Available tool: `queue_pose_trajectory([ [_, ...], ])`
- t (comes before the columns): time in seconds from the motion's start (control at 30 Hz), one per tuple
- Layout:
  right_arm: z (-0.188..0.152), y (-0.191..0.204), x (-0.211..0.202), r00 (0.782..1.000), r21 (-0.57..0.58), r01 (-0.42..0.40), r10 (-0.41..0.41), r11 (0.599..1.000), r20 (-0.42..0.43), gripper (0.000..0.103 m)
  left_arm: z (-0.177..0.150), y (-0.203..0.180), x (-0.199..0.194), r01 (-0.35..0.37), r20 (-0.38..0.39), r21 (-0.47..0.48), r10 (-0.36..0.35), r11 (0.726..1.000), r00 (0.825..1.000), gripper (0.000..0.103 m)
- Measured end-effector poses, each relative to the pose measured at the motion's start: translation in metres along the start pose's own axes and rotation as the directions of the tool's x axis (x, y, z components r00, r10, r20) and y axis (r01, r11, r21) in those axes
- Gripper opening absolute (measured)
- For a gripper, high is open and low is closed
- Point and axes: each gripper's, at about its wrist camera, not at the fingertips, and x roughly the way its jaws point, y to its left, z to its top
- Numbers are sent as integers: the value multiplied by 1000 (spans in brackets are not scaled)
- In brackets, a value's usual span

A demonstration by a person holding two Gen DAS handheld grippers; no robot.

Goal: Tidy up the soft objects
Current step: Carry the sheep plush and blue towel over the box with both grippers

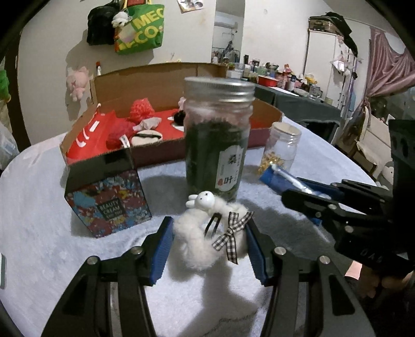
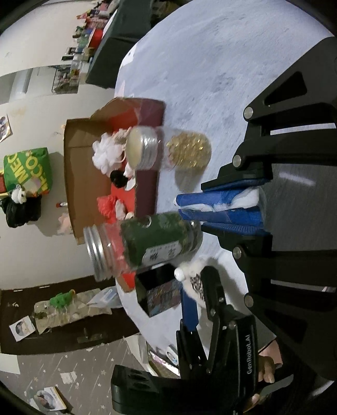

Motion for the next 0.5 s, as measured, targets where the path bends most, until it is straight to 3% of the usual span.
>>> queue_pose_trajectory([
  [0.5, 0, 11, -2, 1000, -17, -24, 23, 1000, -7, 23, 3, 7, 0, -4, 9, 3, 4, 1000, 1000, 56],
])
